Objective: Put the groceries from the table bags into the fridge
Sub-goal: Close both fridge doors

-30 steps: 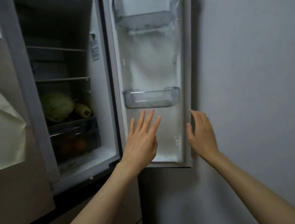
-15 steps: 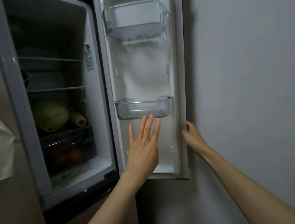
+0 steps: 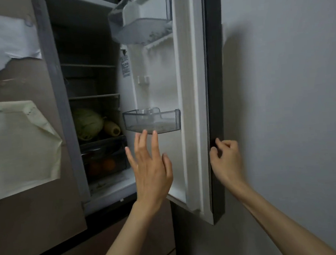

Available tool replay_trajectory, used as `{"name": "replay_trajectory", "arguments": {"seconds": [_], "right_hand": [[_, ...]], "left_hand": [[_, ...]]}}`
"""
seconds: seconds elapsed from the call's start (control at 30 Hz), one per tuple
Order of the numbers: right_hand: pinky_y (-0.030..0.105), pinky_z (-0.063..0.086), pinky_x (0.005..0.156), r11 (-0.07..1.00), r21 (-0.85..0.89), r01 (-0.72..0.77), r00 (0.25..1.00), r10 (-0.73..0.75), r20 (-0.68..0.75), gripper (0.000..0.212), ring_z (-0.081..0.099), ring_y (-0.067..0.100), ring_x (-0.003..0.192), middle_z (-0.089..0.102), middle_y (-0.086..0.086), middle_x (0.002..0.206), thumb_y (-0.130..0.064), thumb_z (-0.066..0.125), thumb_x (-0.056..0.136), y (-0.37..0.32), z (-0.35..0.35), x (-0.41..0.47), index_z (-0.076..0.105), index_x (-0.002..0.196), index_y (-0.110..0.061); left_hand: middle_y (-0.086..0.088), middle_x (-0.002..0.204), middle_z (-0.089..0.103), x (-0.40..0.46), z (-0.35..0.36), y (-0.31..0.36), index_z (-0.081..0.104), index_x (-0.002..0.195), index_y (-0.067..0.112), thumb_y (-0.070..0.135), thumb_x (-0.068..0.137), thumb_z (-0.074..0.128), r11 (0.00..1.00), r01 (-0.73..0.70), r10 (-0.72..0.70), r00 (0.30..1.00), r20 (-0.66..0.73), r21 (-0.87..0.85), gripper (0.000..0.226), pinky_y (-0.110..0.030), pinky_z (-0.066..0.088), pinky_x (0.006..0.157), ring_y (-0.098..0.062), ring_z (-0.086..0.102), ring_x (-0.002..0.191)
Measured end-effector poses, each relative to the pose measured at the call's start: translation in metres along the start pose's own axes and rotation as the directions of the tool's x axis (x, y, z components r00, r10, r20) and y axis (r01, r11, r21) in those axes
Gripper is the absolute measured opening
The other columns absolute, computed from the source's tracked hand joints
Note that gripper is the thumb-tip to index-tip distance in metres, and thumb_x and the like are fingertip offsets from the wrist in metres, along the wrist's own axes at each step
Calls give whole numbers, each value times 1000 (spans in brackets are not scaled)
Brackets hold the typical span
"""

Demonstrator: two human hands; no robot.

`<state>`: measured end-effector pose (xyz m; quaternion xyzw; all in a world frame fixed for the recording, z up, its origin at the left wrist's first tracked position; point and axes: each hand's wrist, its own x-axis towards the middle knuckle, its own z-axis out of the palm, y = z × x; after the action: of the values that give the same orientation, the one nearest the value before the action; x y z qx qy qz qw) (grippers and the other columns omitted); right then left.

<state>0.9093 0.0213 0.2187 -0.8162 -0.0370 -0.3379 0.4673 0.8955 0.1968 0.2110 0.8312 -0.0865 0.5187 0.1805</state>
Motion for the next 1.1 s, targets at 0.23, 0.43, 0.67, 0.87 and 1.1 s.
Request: {"name": "replay_trajectory", "arguments": {"seconds": [0.23, 0.43, 0.67, 0.87, 1.1], "right_hand": [[21, 37, 102, 941, 151, 304, 953, -298, -63, 31, 43, 11, 125, 45, -3, 134, -9, 51, 94, -27, 8, -40, 56, 123, -15], [17, 54, 77, 909, 379, 177, 965, -236, 116, 41, 58, 8, 101, 52, -6, 113, -9, 51, 94, -63, 32, -41, 46, 134, -16], [17, 41, 98, 862, 316, 398, 870, -464, 170, 43, 44, 3, 117, 44, -7, 126, -8, 53, 92, -105, 95, -56, 48, 133, -16], [27, 21, 112, 840, 158, 520, 796, -543, 267, 47, 24, 10, 137, 27, 4, 151, -6, 44, 95, -134, 145, -57, 38, 140, -18], [38, 19, 115, 705, -112, 700, 675, -603, 425, 71, -5, 20, 145, -4, 2, 158, -11, 52, 91, -152, 185, -43, 12, 149, -21]], "left_hand": [[-9, 153, 22, -8, -27, -5, 26, 144, 17, 20, 91, 36, 958, -285, 285, 957, 56, -19, 54, -48, 11, 117, -25, 10, 145], [-11, 153, 24, -20, -50, -39, 39, 139, 15, 23, 91, 40, 973, -230, 231, 965, 128, -24, 49, -46, 21, 116, -23, 14, 144], [-12, 157, -1, -22, -80, -89, 10, 149, 15, 26, 95, 44, 992, -77, 49, 965, 259, 98, 65, -41, 13, 118, -23, 0, 145], [-6, 158, -6, -9, -103, -132, 1, 149, 14, 22, 98, 35, 959, -40, -74, 920, 384, 279, 63, -45, 0, 118, -20, -12, 144], [-5, 158, -12, -5, -129, -182, 3, 150, 21, 25, 93, 44, 875, -52, -140, 925, 354, 481, 70, -54, -13, 110, -26, -23, 140]]}}
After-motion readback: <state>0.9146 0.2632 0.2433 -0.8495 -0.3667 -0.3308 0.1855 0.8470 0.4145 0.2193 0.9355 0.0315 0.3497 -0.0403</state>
